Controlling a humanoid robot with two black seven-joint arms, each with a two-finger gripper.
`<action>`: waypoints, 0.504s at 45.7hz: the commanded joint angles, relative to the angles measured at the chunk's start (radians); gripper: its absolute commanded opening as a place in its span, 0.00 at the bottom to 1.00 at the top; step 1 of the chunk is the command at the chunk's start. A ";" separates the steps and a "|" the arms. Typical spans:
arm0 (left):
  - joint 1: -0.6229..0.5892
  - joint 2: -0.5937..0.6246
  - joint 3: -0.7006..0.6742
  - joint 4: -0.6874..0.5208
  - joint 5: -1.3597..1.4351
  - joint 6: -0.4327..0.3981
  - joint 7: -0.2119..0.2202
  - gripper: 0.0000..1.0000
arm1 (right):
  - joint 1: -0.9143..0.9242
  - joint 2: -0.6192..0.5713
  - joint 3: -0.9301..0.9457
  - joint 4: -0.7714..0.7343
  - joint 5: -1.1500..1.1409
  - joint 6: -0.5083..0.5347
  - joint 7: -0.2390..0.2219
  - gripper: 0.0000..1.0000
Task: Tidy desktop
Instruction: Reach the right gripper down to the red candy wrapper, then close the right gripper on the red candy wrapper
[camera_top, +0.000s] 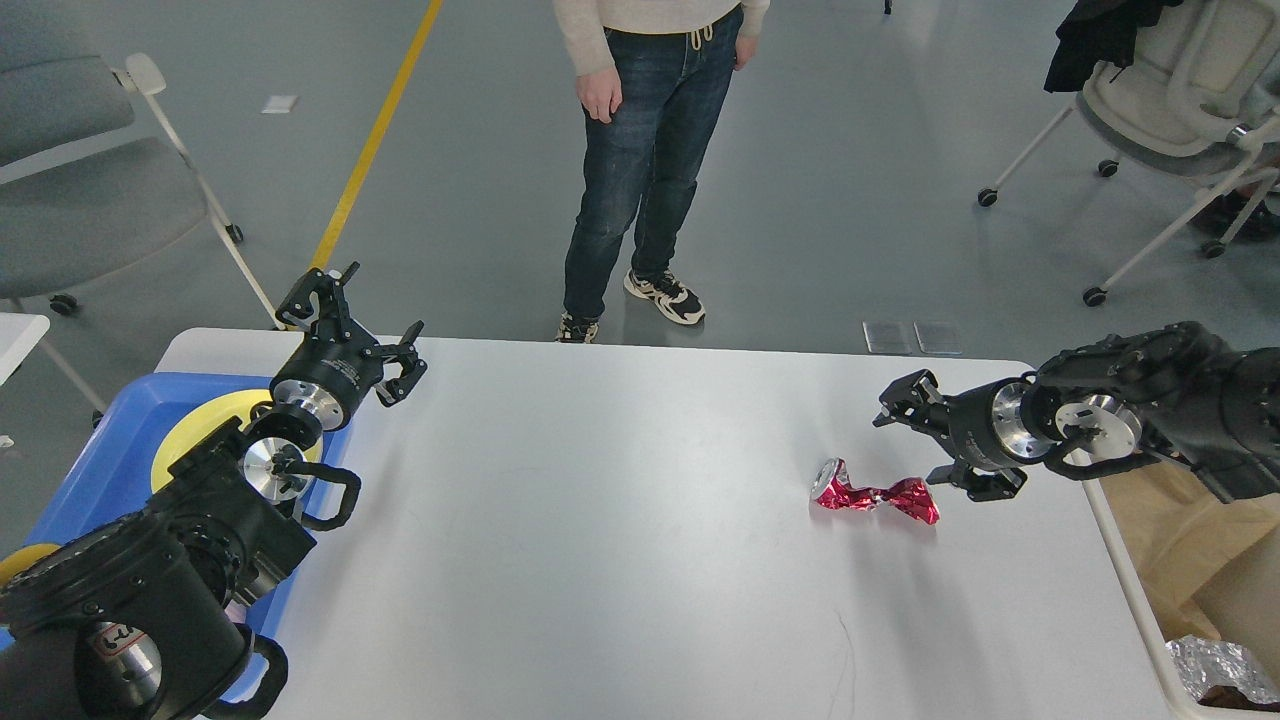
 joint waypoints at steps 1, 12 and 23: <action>0.000 0.000 0.000 0.000 0.000 0.000 0.000 0.96 | -0.068 0.001 0.081 -0.018 0.071 -0.084 -0.057 0.92; 0.000 0.000 0.000 0.000 0.000 -0.002 0.000 0.96 | -0.172 0.010 0.244 -0.069 0.176 -0.180 -0.177 0.93; 0.000 0.000 0.000 0.000 0.000 0.000 0.000 0.96 | -0.269 0.043 0.359 -0.166 0.183 -0.325 -0.180 0.94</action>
